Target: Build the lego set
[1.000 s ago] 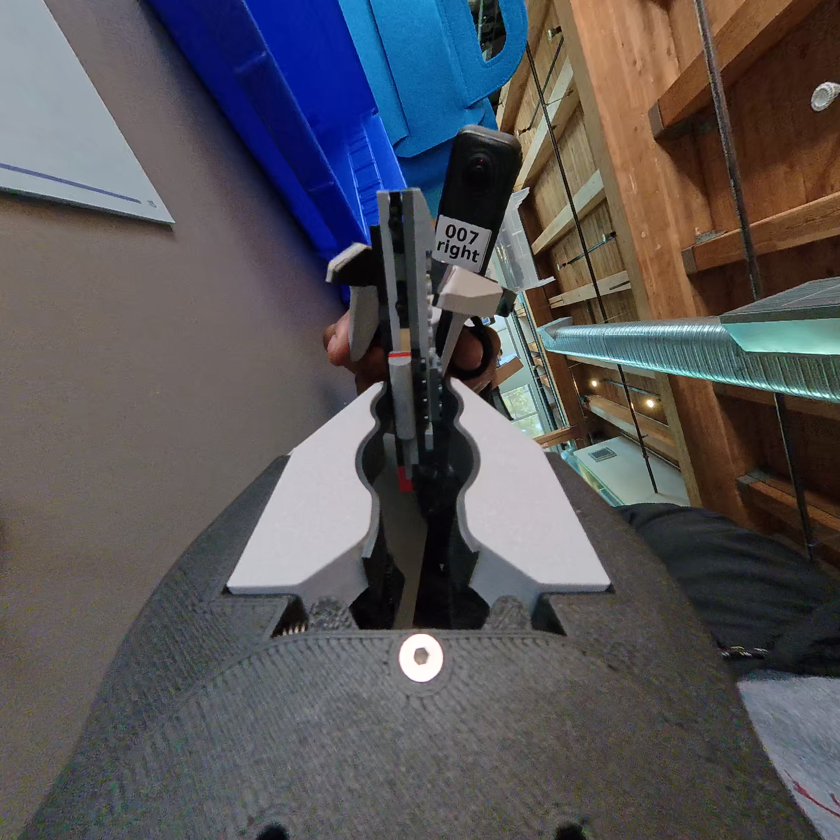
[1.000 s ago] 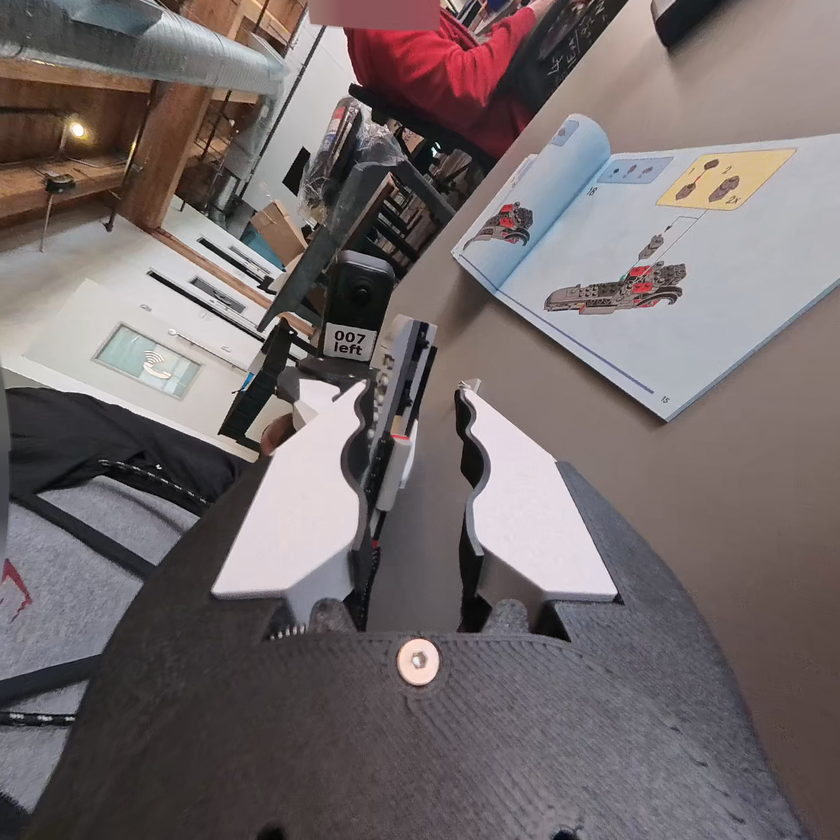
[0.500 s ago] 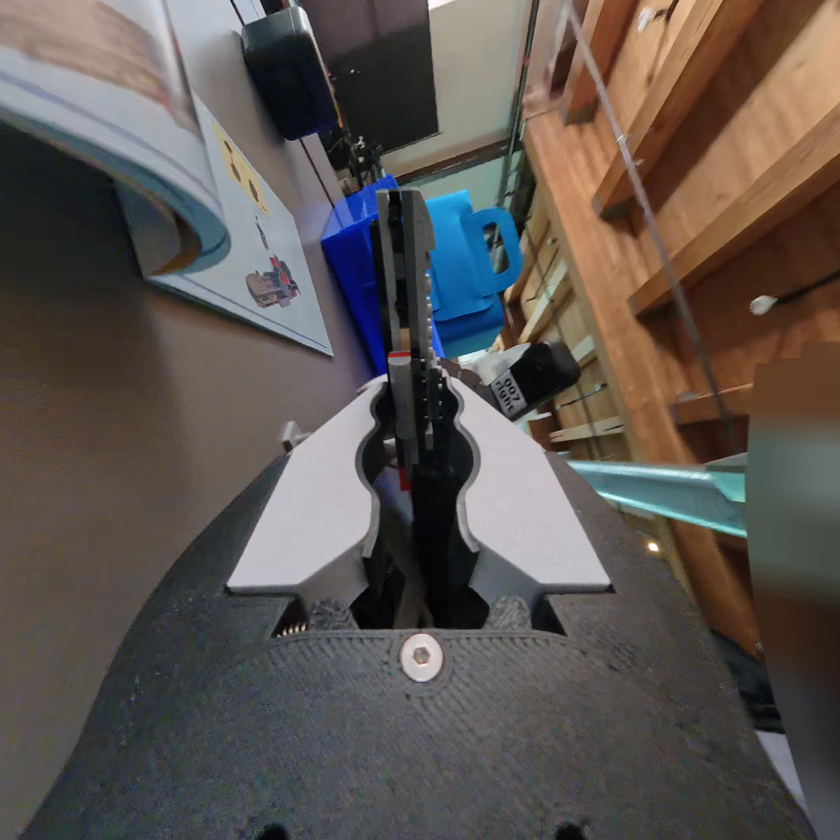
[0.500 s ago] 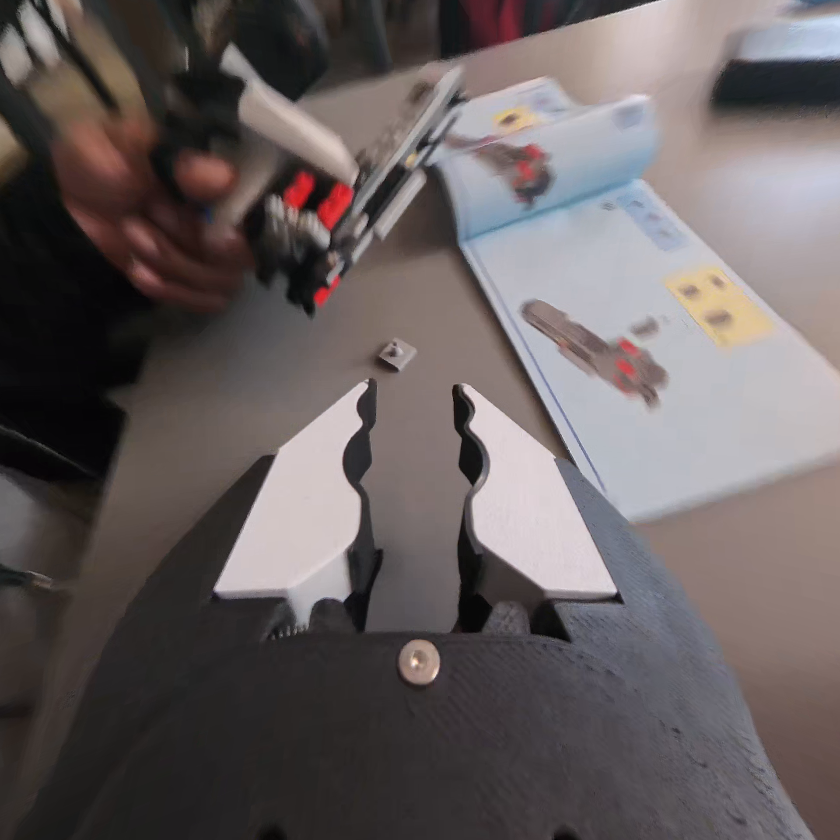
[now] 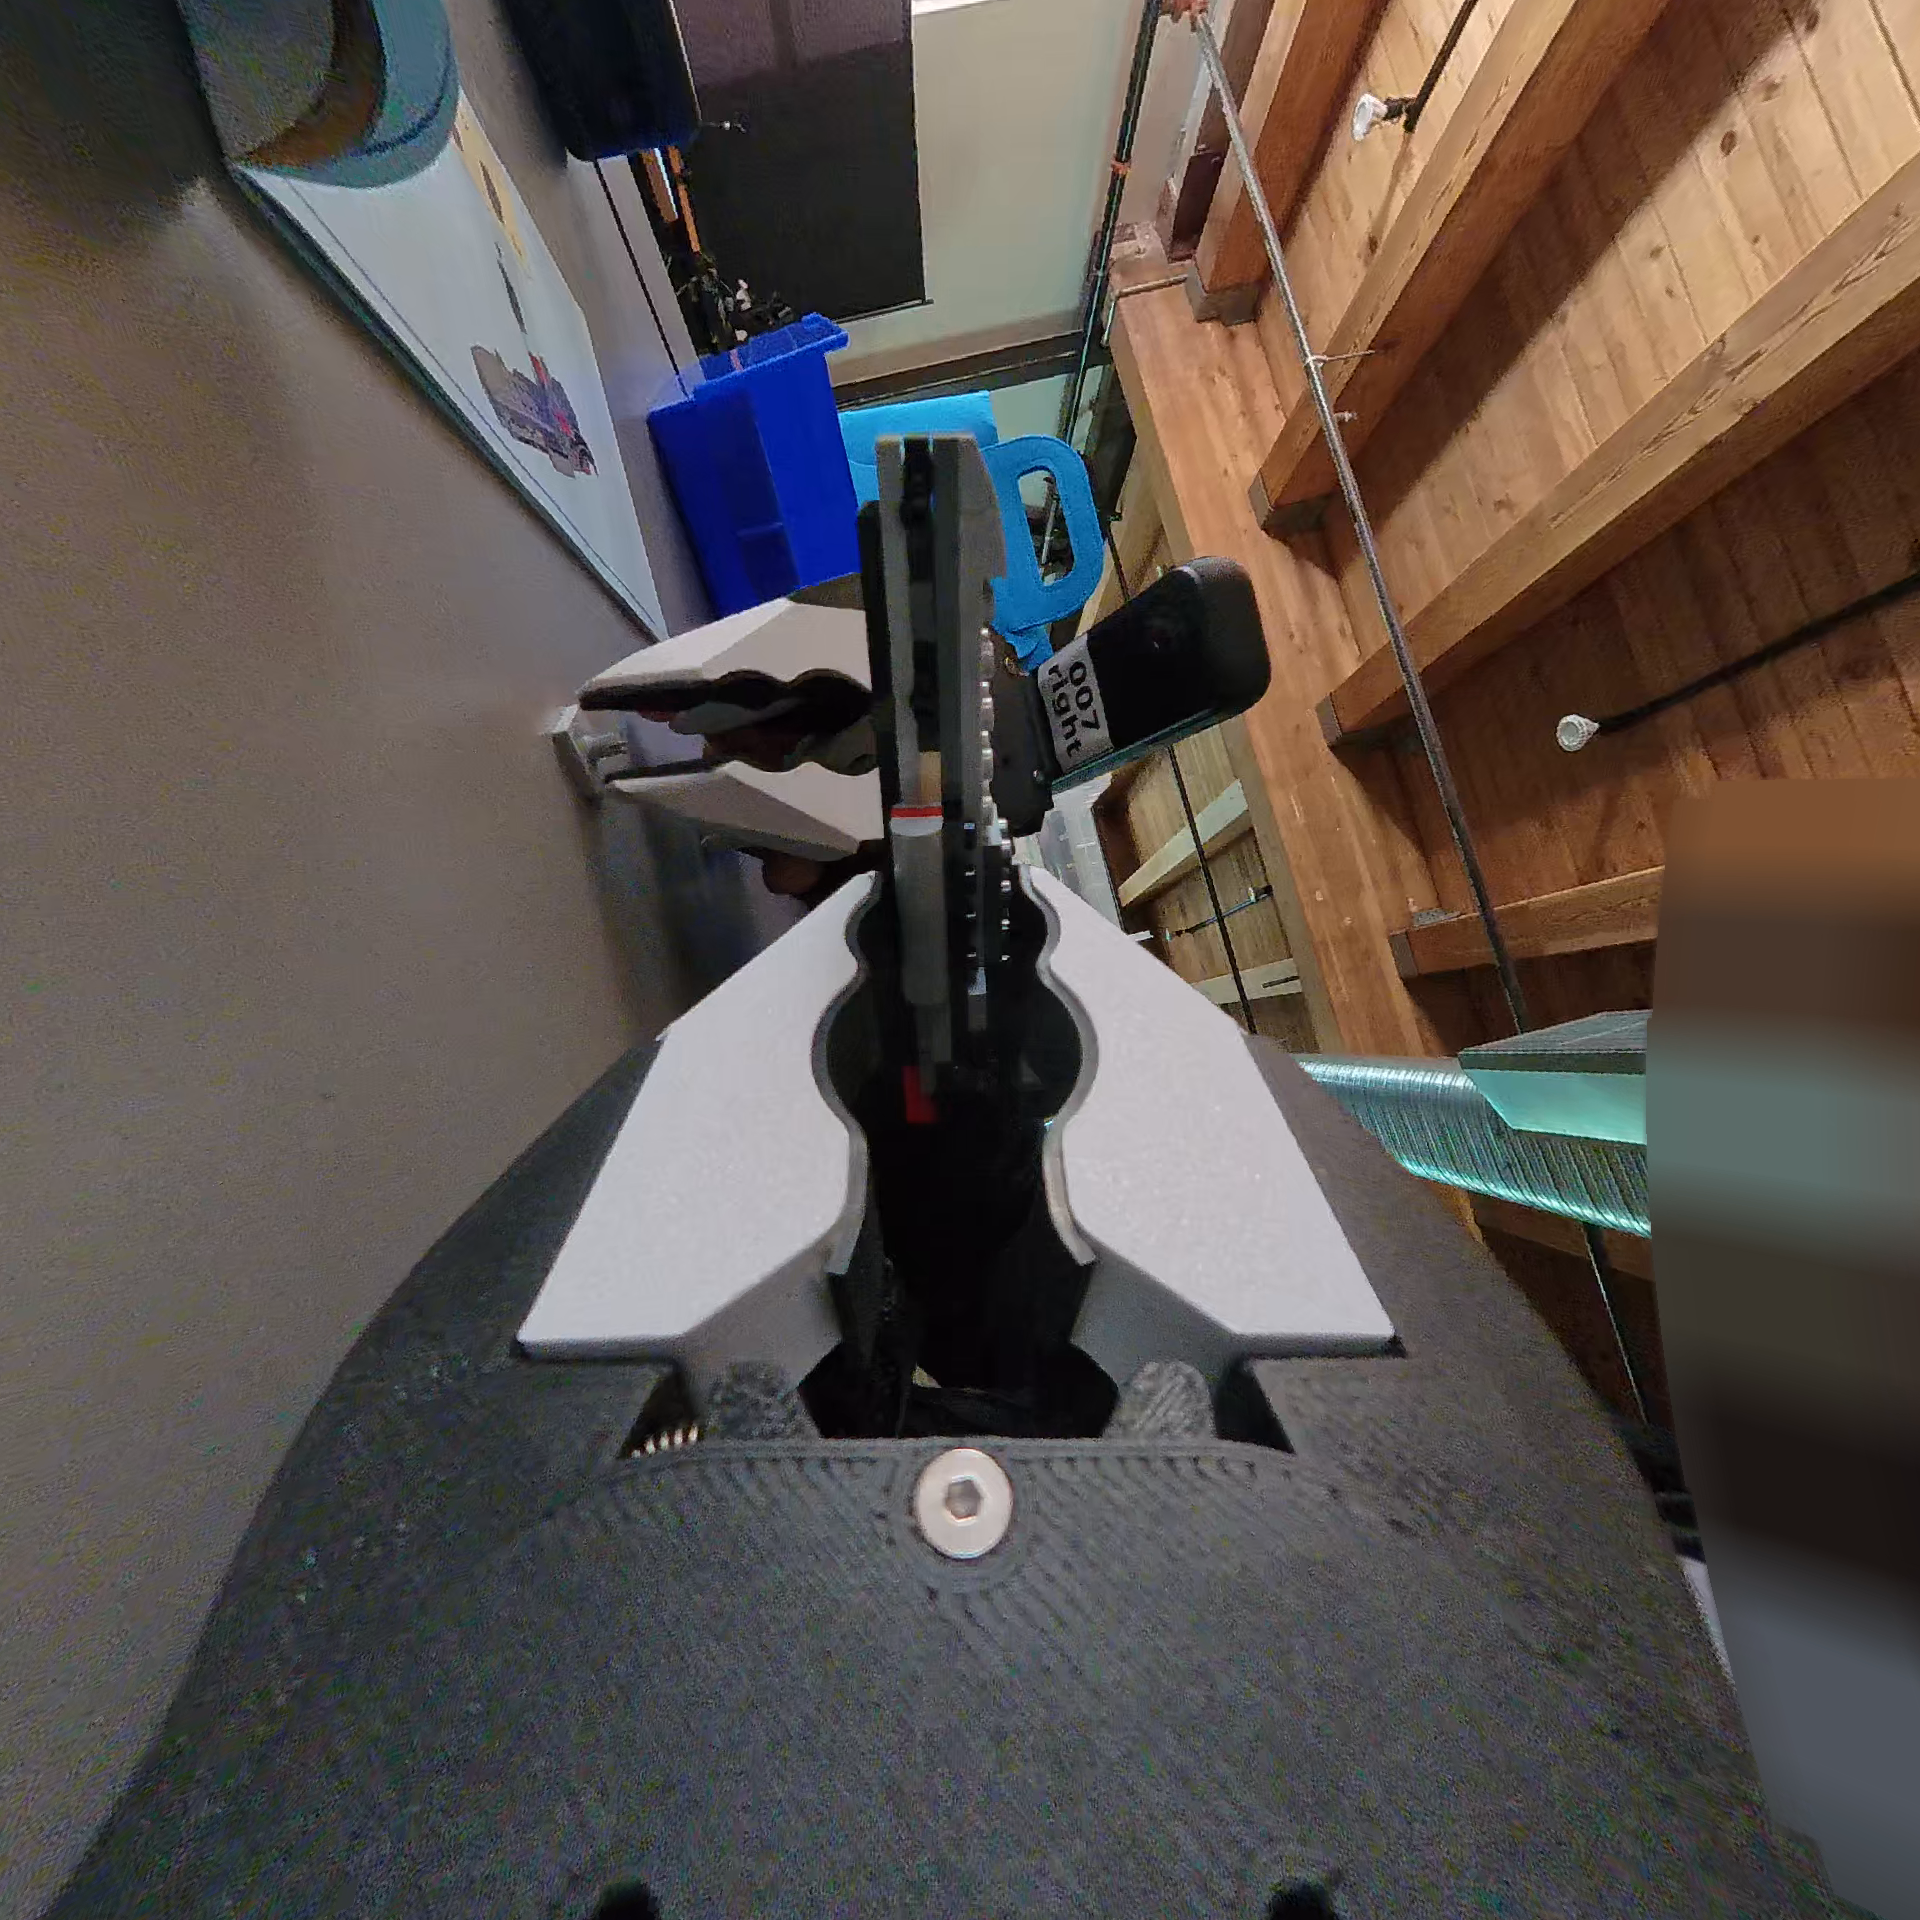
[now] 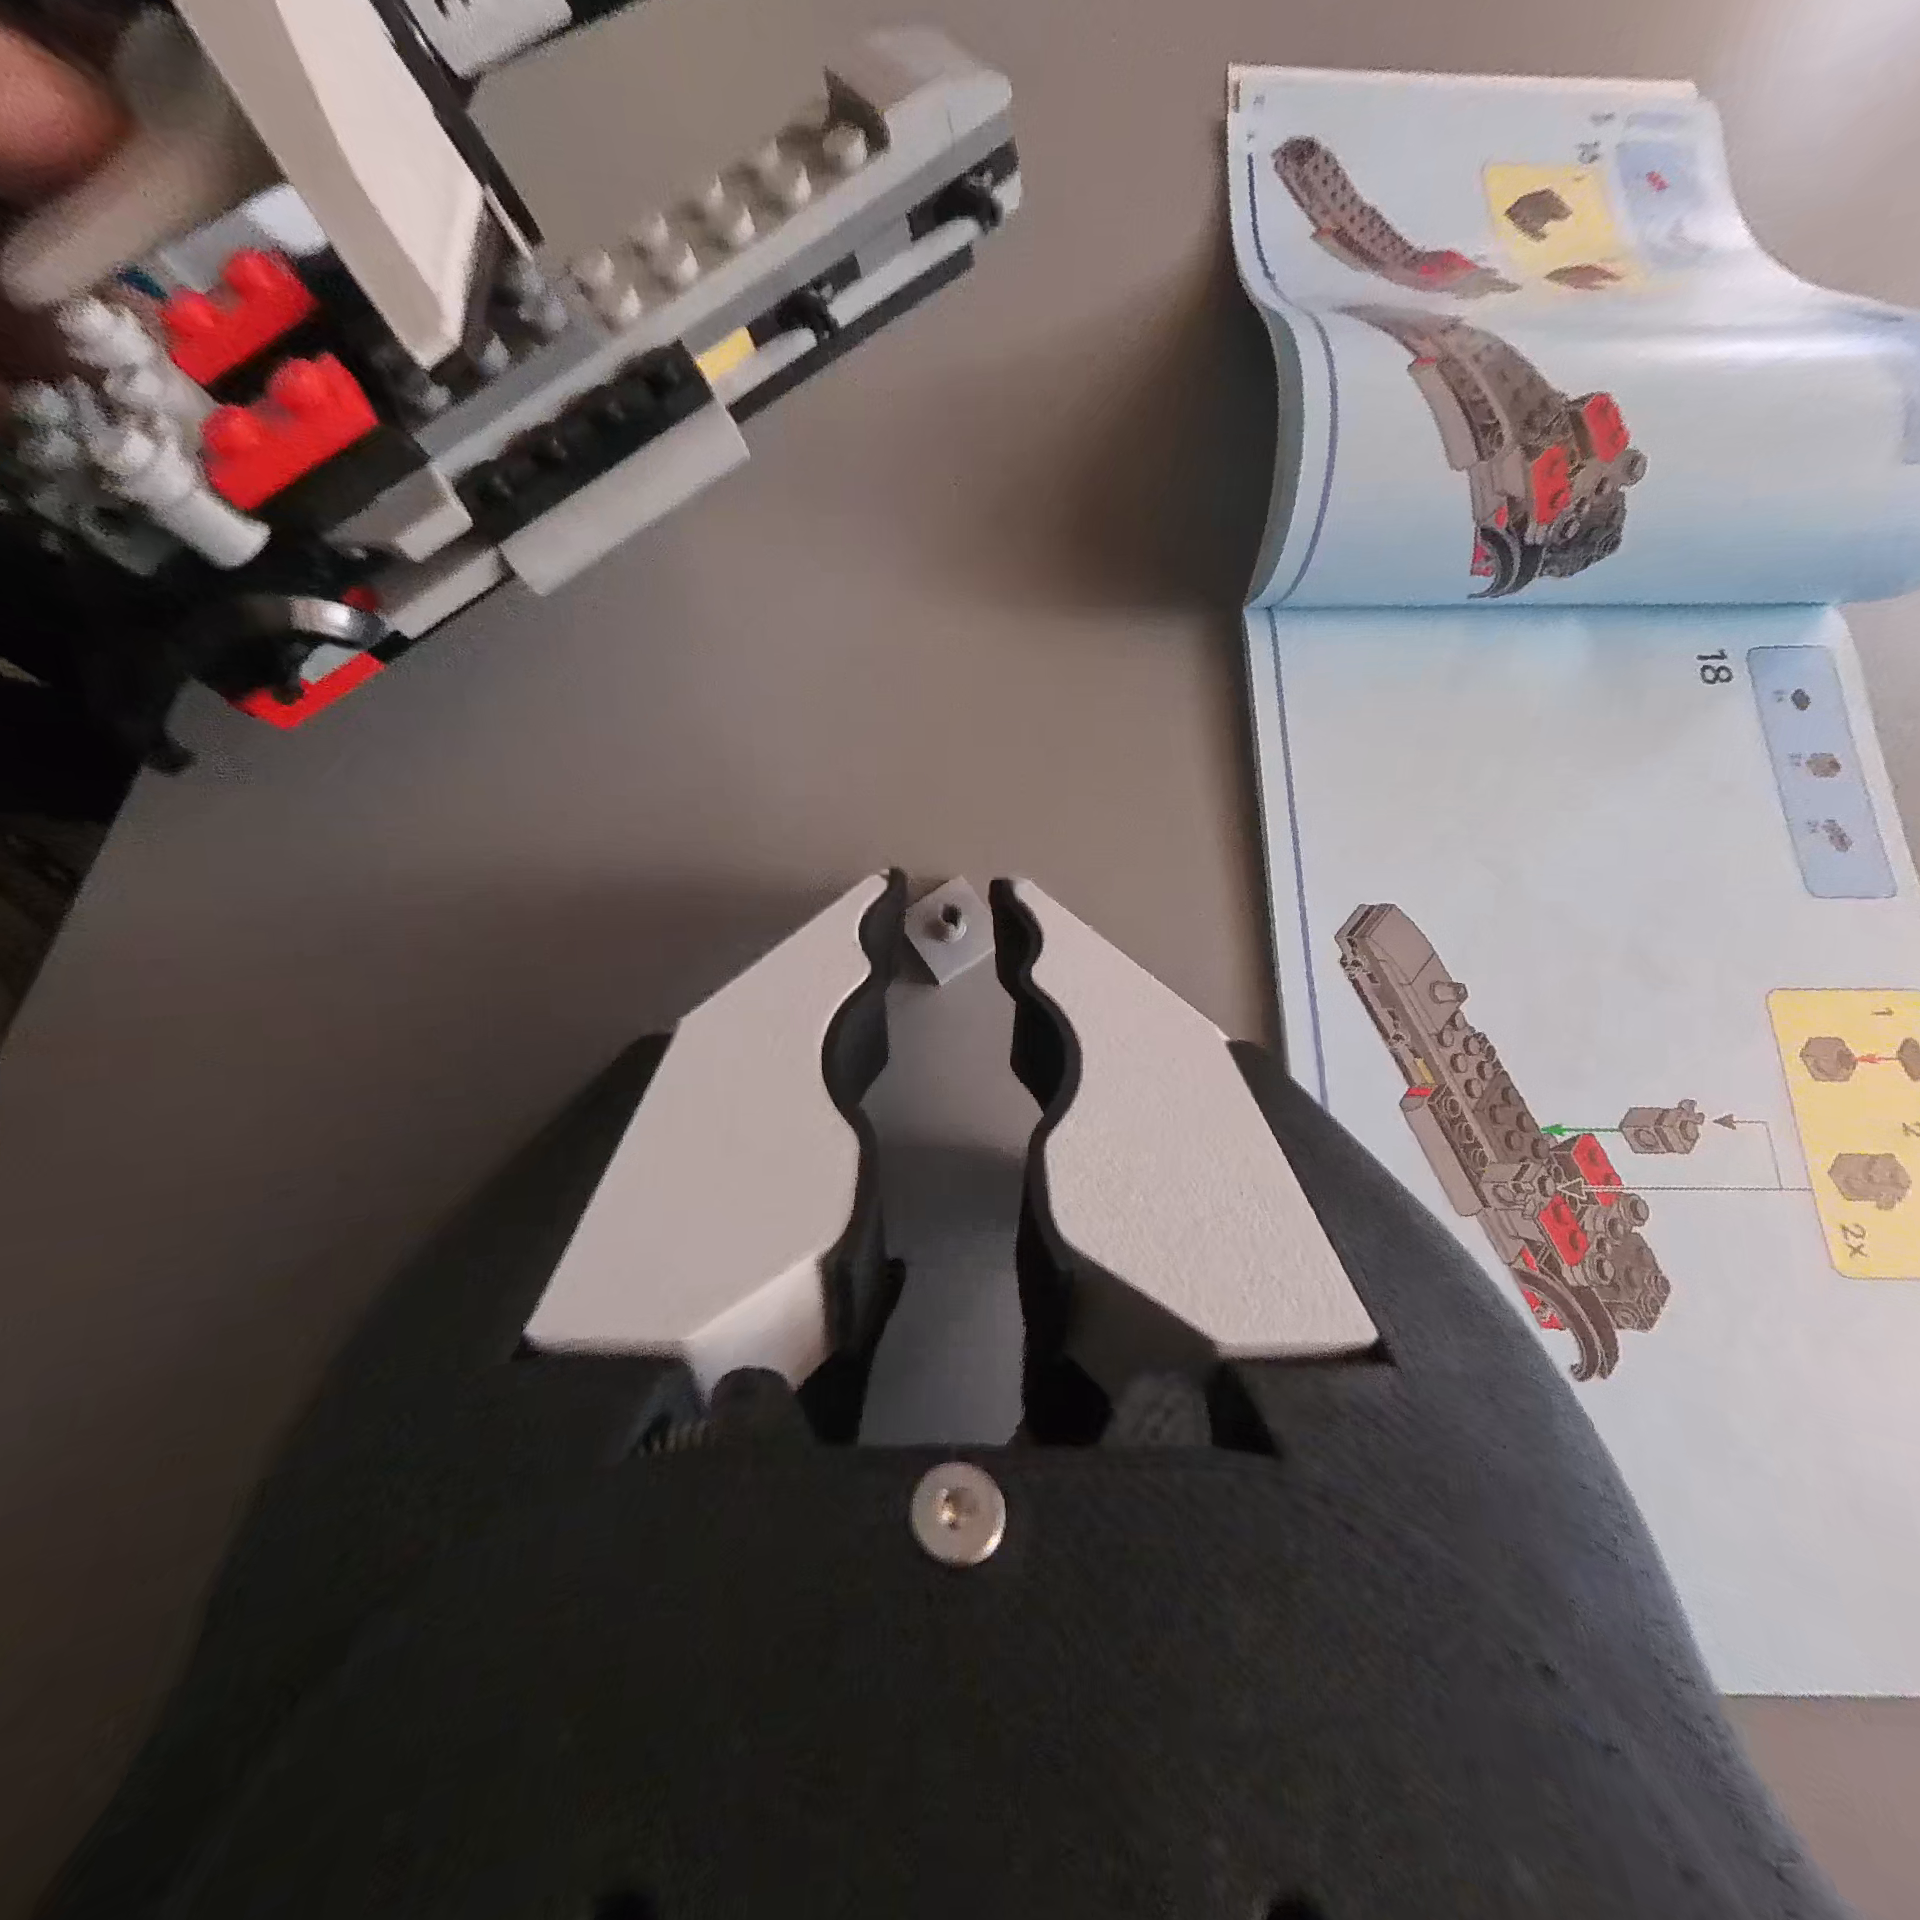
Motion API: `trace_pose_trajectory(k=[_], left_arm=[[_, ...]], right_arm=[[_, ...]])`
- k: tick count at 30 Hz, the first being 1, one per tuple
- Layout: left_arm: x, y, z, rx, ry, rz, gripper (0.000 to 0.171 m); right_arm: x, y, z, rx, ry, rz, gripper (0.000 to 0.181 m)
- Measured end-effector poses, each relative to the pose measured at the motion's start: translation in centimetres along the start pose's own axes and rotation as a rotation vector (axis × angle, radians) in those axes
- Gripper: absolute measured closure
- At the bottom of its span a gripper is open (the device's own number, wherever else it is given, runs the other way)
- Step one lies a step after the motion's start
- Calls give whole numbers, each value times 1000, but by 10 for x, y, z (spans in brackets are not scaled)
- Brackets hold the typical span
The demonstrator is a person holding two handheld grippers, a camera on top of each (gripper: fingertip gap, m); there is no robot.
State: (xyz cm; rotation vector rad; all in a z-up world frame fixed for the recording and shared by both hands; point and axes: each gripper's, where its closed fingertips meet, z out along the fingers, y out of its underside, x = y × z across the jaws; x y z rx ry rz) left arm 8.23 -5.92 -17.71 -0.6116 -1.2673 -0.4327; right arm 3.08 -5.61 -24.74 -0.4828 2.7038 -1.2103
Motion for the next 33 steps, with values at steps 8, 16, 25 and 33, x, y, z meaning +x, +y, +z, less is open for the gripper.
trace_pose_trajectory(k=[8,16,25,33], left_arm=[[1,-2,16,-17,-13,20,150],[-13,-4,79,-49,-69,-18,150],[-45,46,165,-131,-140,-114,150],[-44,56,165,-133,-126,-90,150]], right_arm=[[7,2,-4,6,62,12,176],[66,-20,-102,176,275,186,176],[55,-24,-160,111,242,76,176],[36,4,-129,-45,118,-29,176]])
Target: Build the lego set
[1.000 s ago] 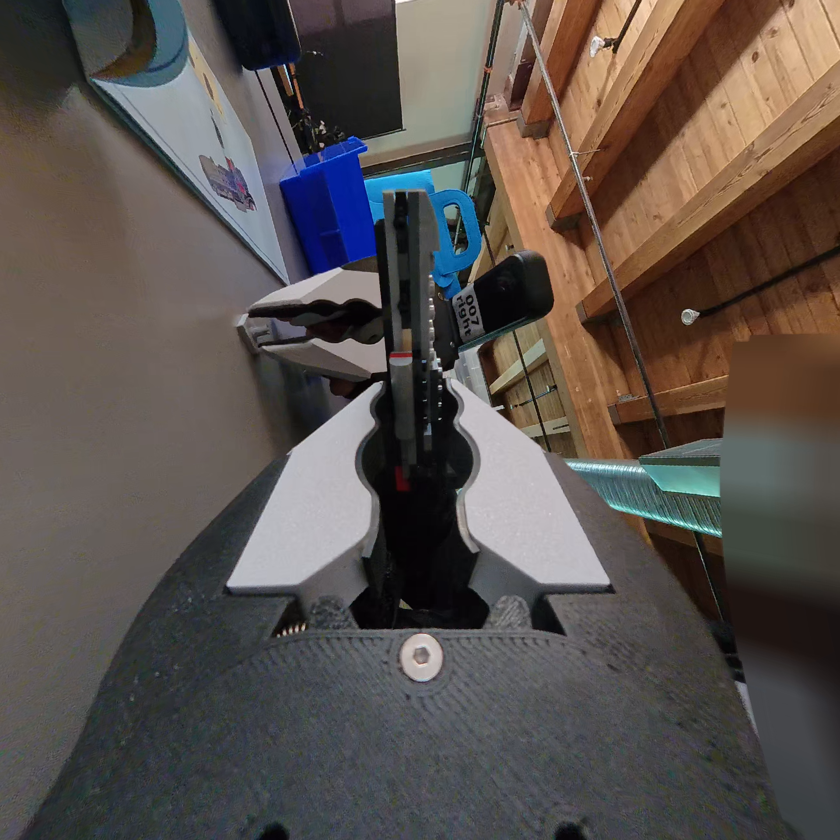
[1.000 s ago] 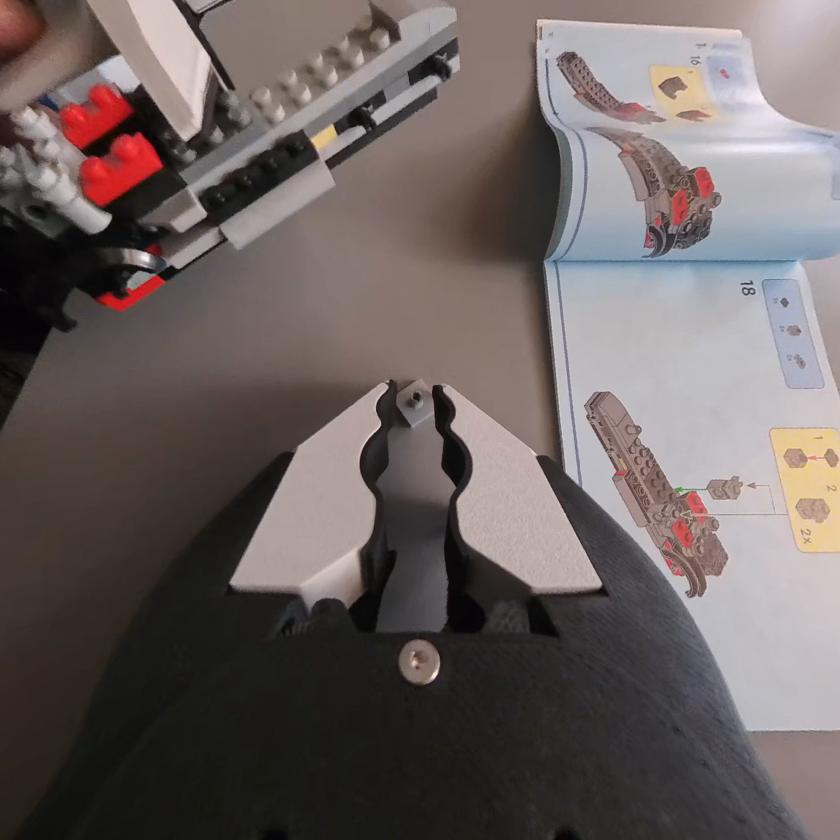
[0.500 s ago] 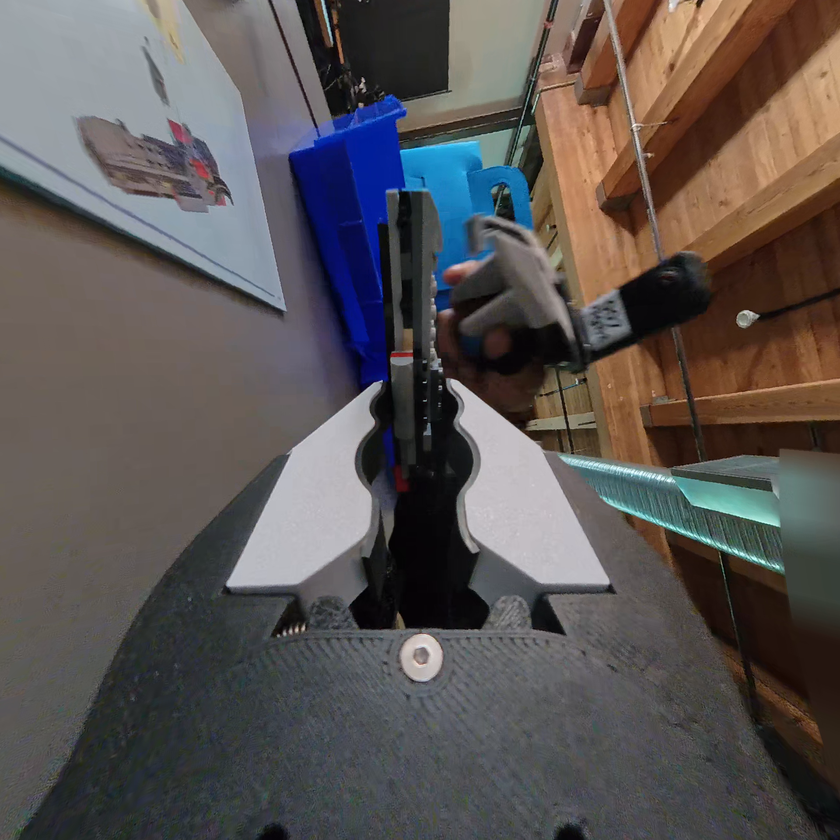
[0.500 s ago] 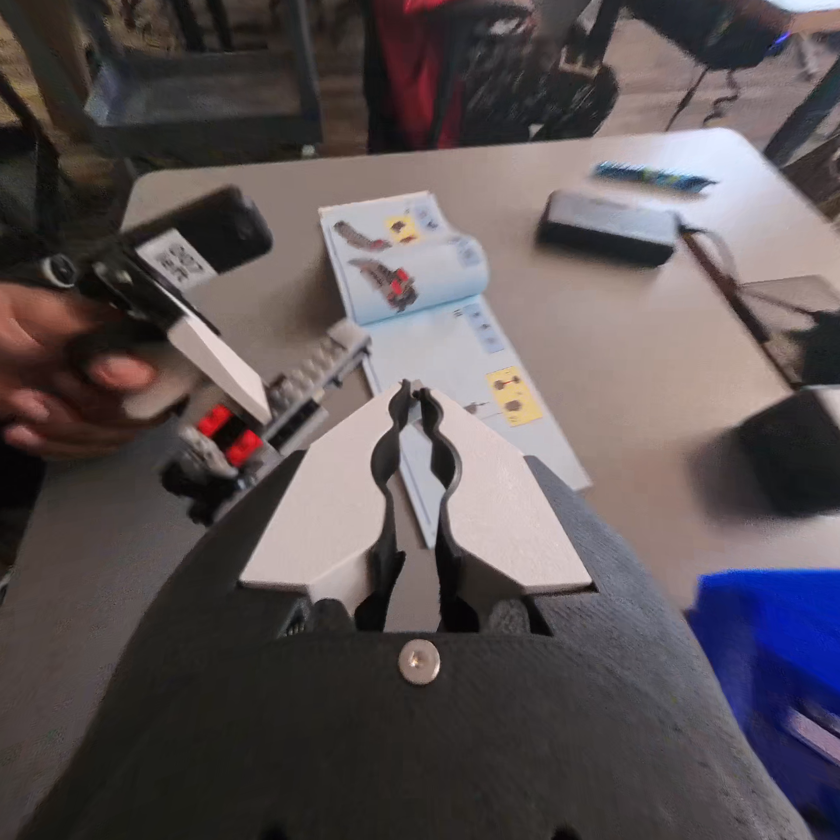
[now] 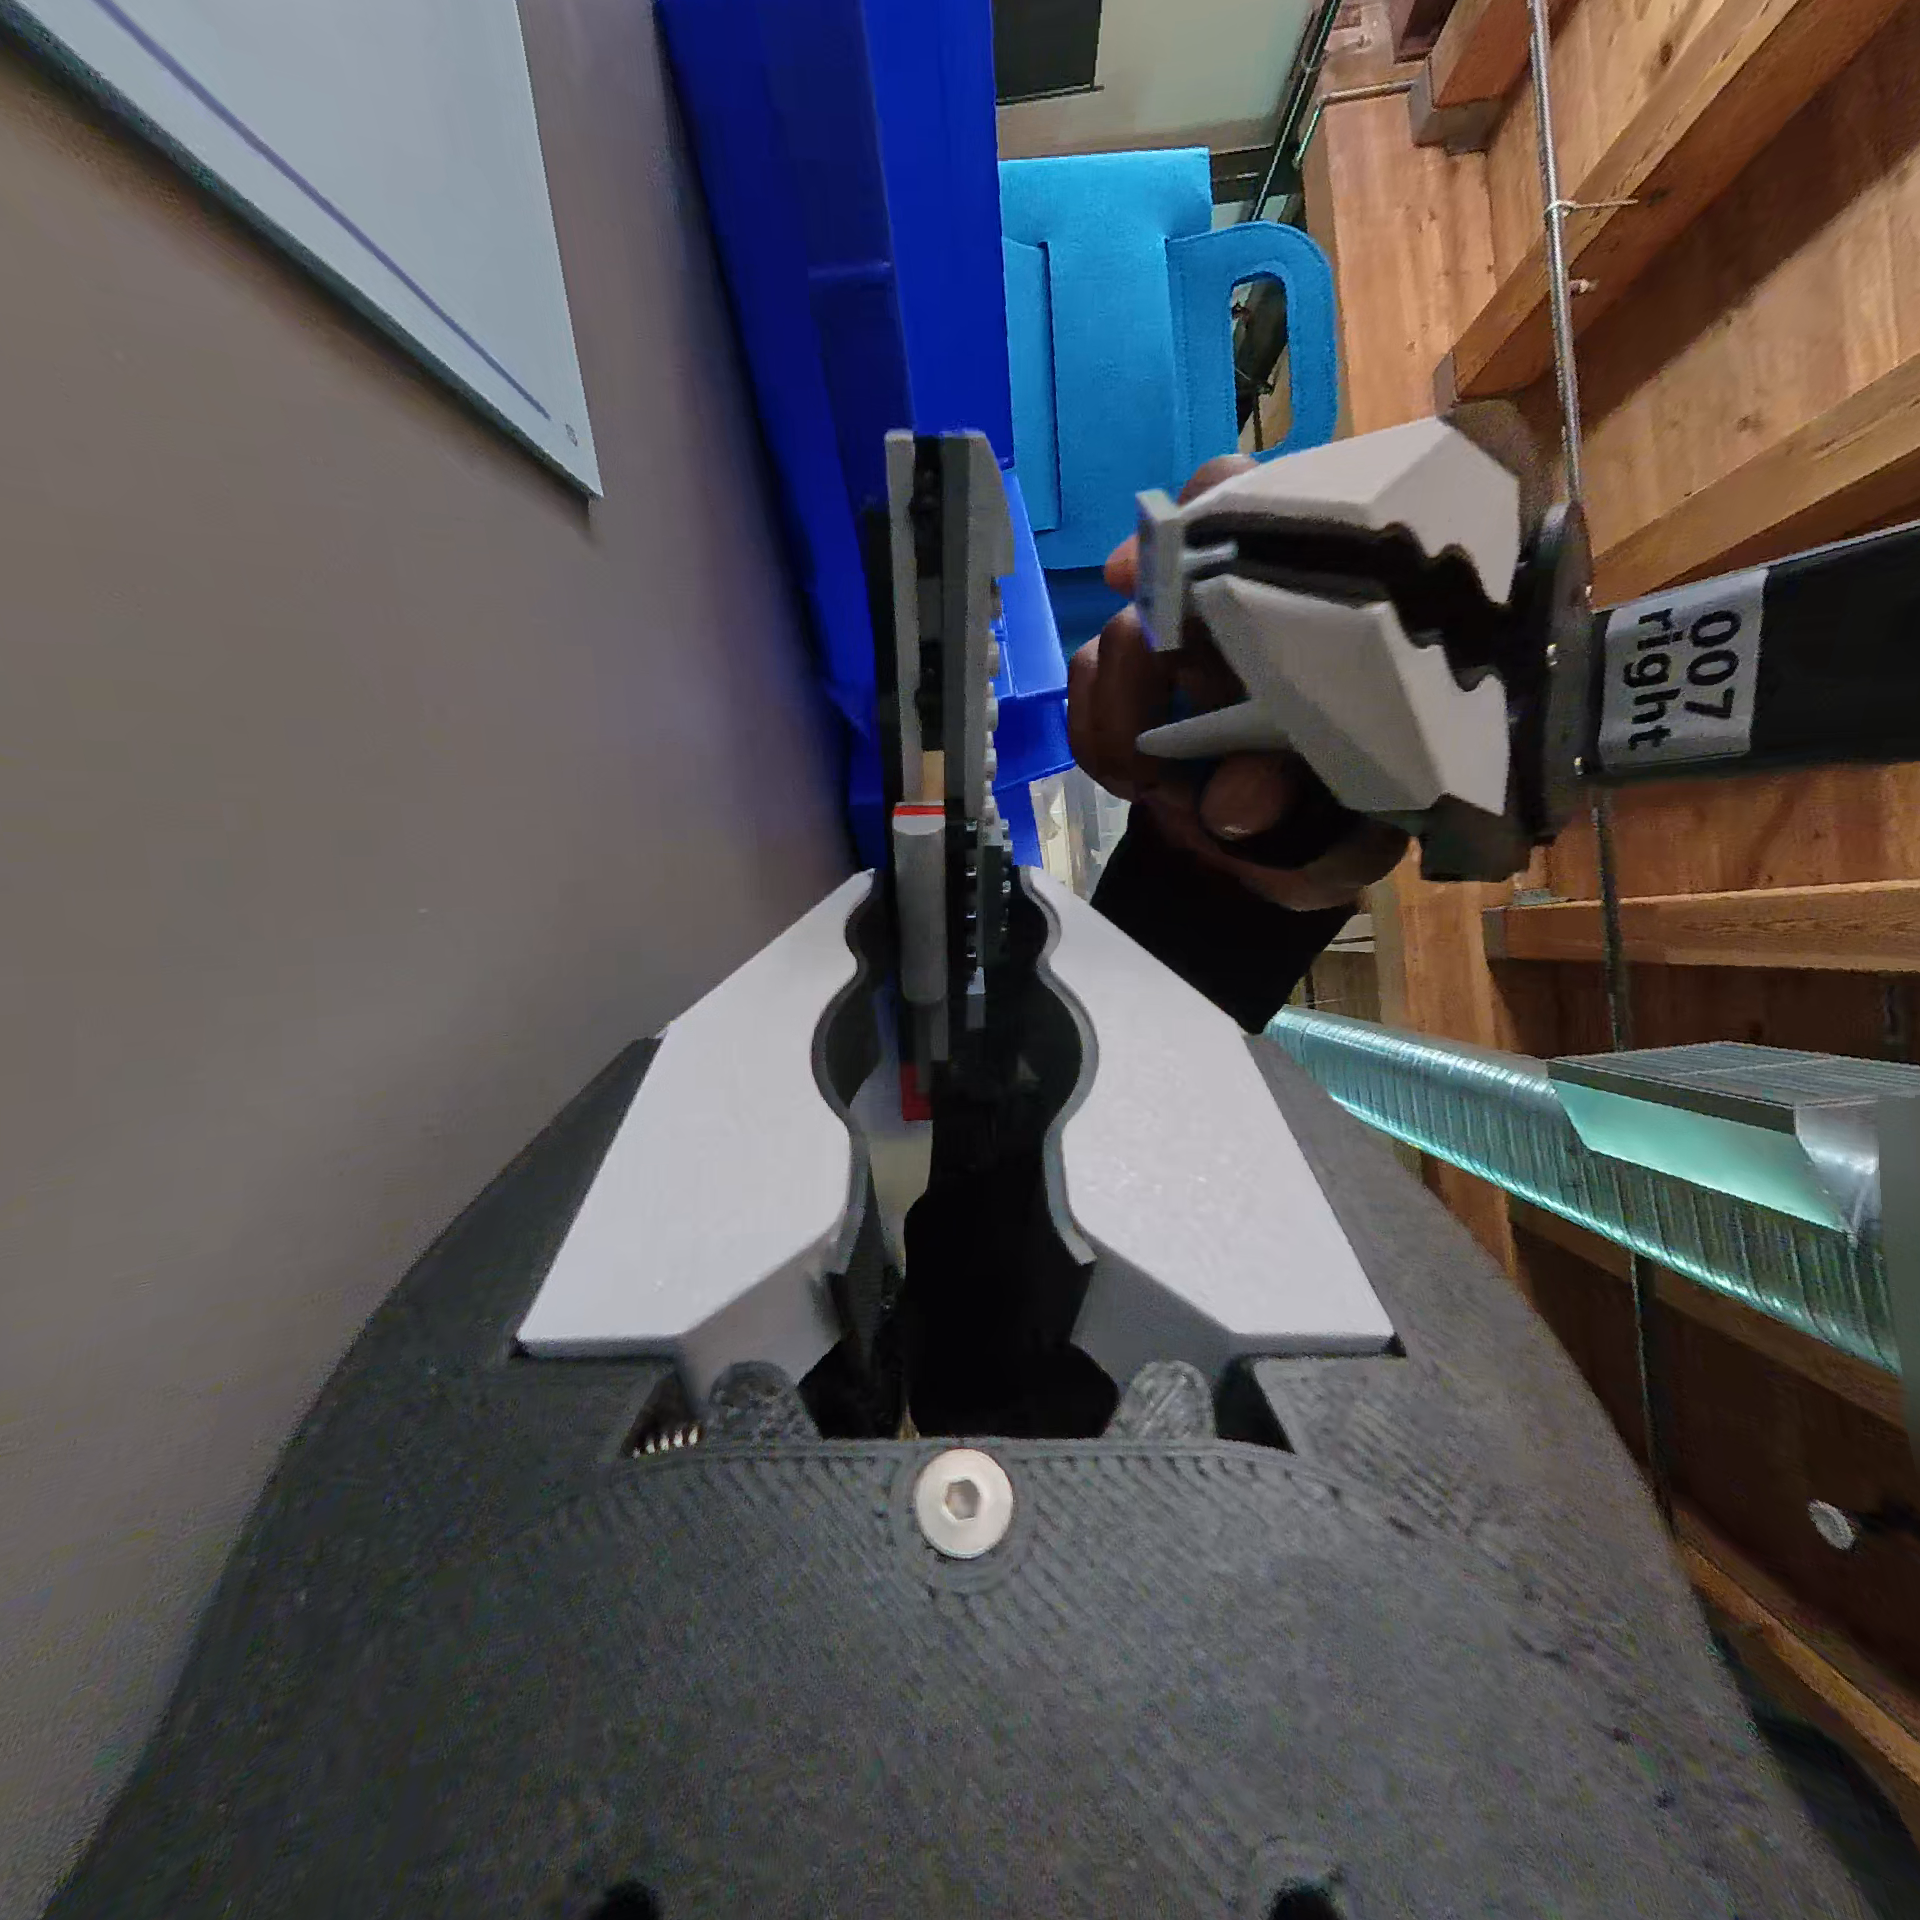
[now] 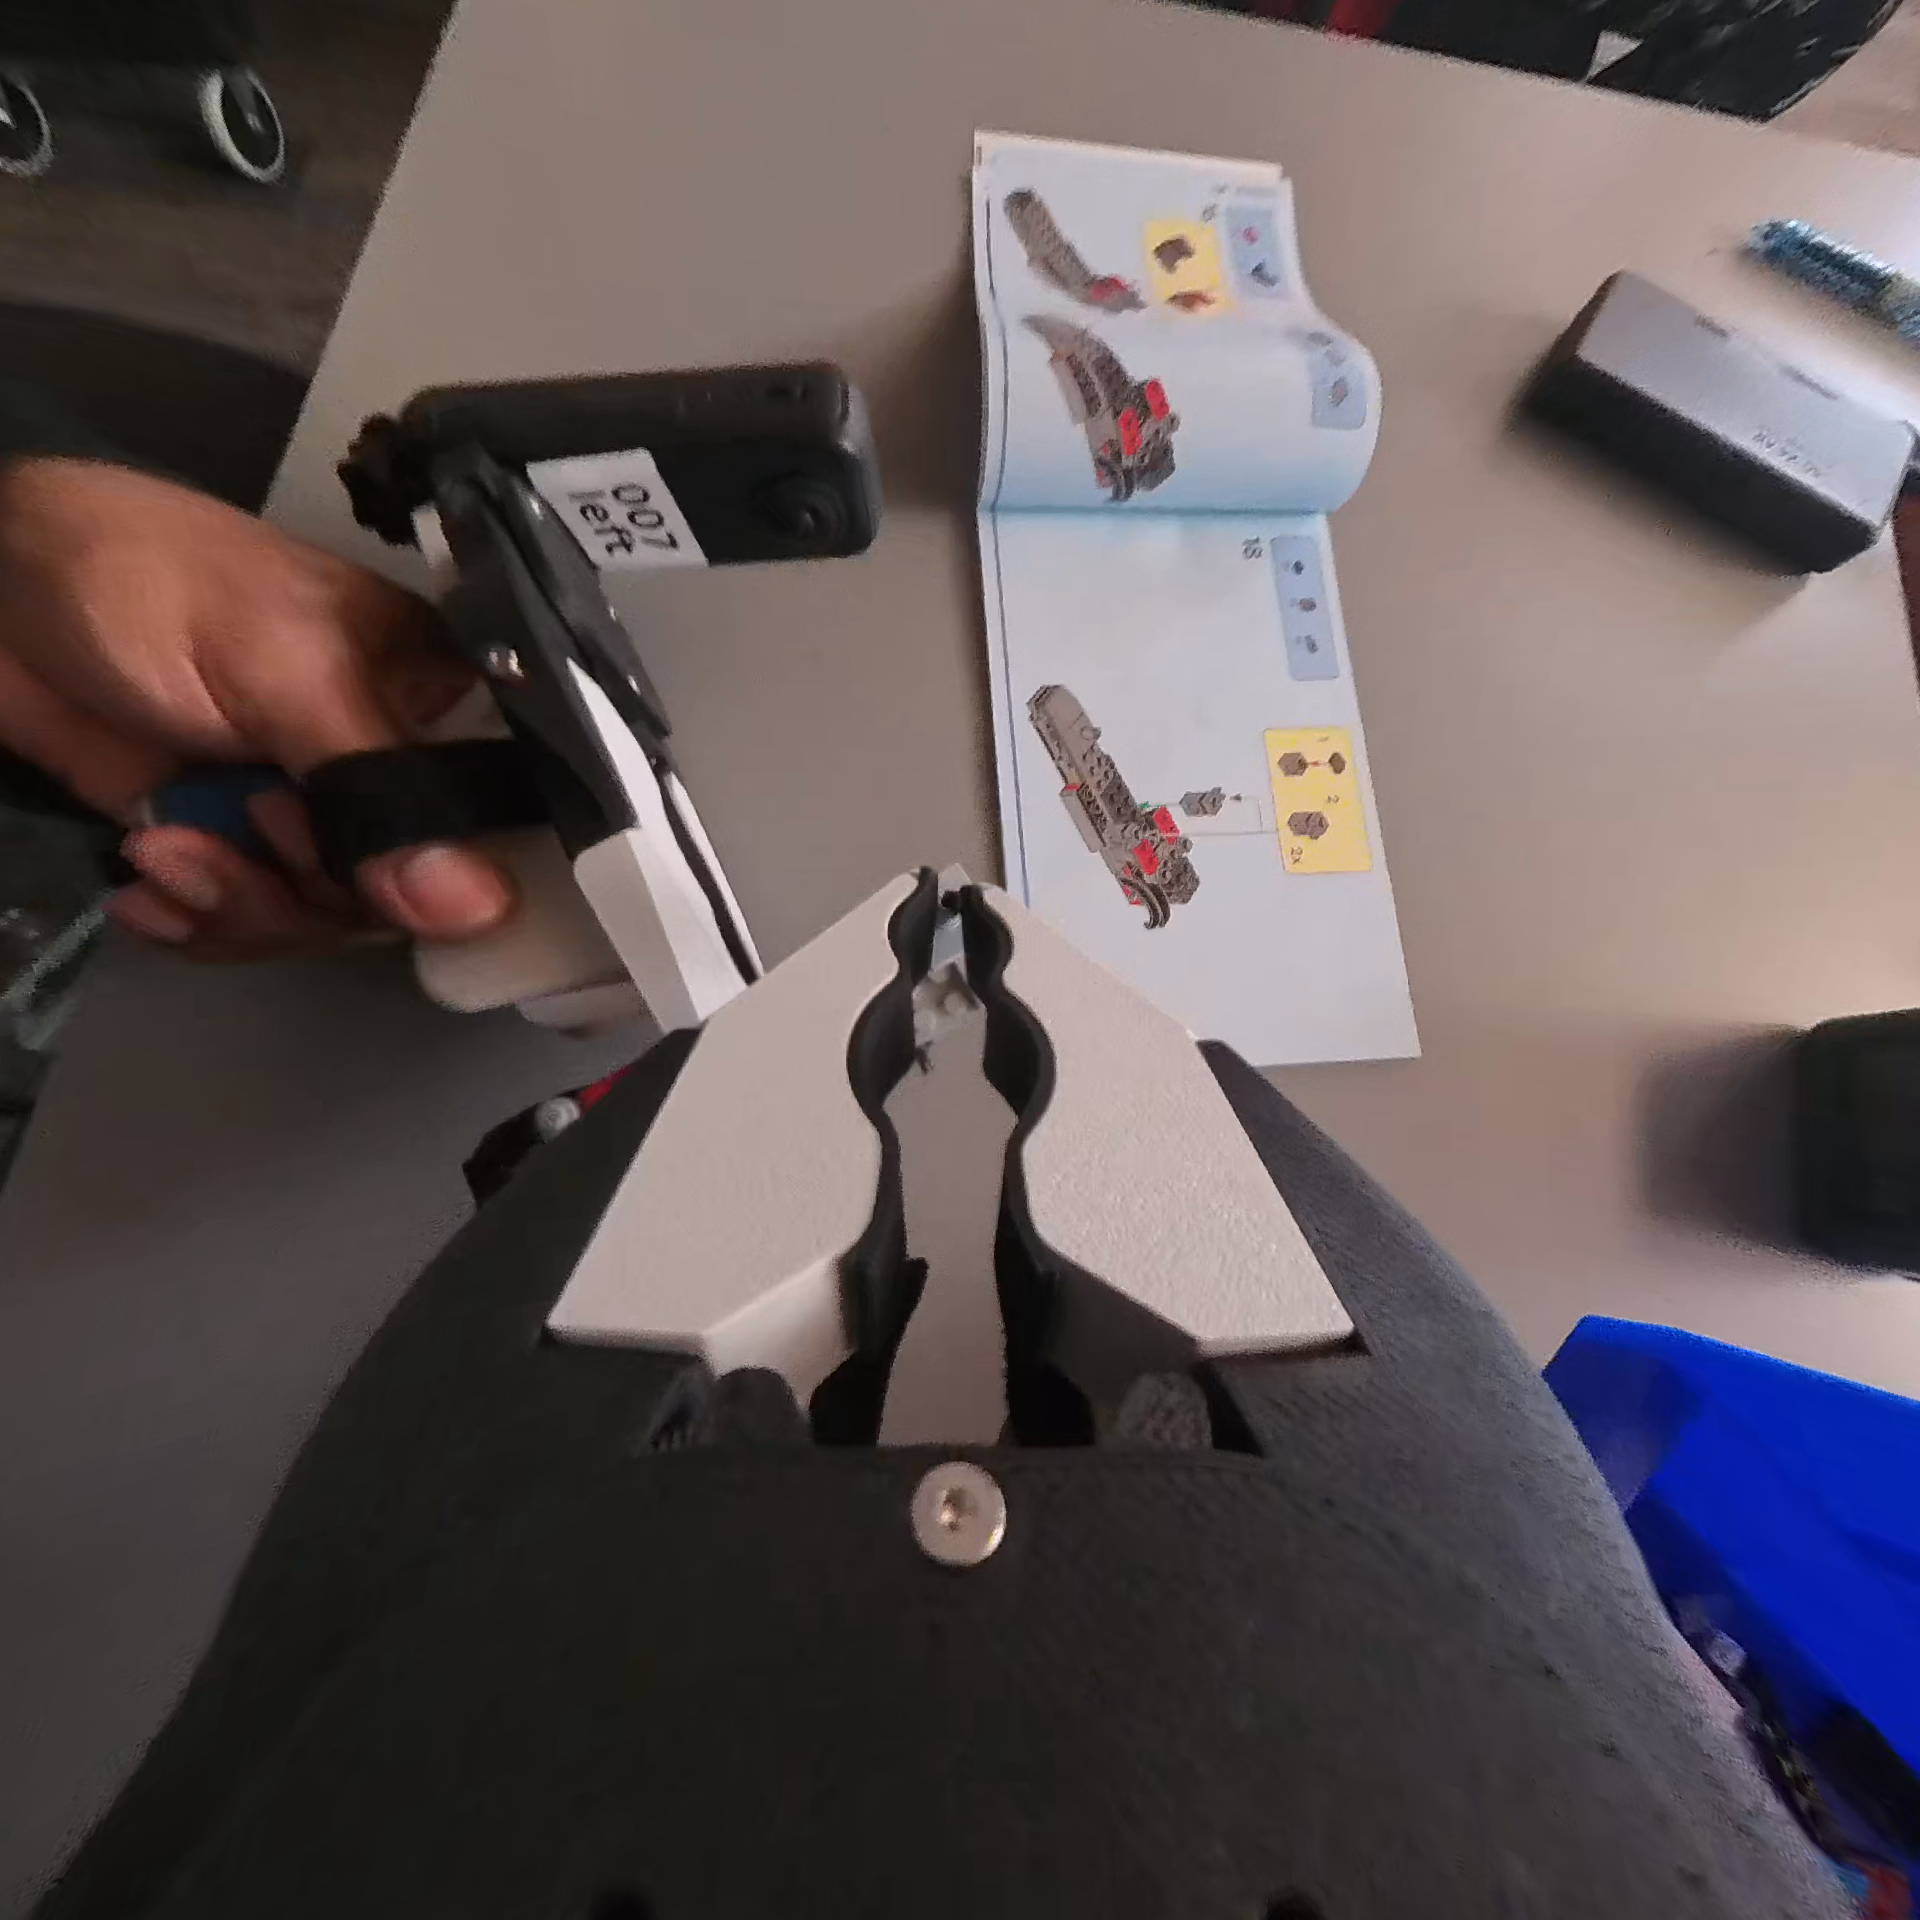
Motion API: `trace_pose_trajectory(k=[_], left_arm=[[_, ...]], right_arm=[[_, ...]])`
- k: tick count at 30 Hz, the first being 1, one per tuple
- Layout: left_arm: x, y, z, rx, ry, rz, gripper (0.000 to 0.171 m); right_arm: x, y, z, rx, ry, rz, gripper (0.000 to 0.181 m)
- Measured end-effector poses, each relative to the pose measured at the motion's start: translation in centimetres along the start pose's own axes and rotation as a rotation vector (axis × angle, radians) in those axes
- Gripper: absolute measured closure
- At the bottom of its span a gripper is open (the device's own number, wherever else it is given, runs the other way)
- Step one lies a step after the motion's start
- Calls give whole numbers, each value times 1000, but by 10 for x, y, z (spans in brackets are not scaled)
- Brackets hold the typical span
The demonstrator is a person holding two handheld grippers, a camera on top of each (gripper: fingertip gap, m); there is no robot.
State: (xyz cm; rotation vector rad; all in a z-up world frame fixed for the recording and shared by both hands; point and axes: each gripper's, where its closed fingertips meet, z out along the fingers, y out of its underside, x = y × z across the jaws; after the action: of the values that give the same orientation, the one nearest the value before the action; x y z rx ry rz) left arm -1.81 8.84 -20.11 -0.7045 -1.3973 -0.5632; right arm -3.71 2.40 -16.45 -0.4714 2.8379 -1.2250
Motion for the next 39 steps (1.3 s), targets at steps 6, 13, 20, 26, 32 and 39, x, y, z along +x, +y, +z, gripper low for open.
trace_pose_trajectory(k=[6,13,20,26,32,39], left_arm=[[1,-2,-3,5,31,-40,150],[1,-5,-4,18,41,-55,150],[1,-7,-6,35,47,-57,150],[2,-8,-7,43,48,-53,150],[2,-8,-7,45,45,-45,150],[2,-8,-7,44,42,-41,150]], right_arm=[[-1,7,5,-28,-5,-12,176],[-1,14,13,-46,-21,14,176],[1,15,16,-42,-24,30,176],[0,15,16,-42,-28,32,176],[-1,16,18,-47,-29,30,176],[-2,16,18,-50,-30,24,173]])
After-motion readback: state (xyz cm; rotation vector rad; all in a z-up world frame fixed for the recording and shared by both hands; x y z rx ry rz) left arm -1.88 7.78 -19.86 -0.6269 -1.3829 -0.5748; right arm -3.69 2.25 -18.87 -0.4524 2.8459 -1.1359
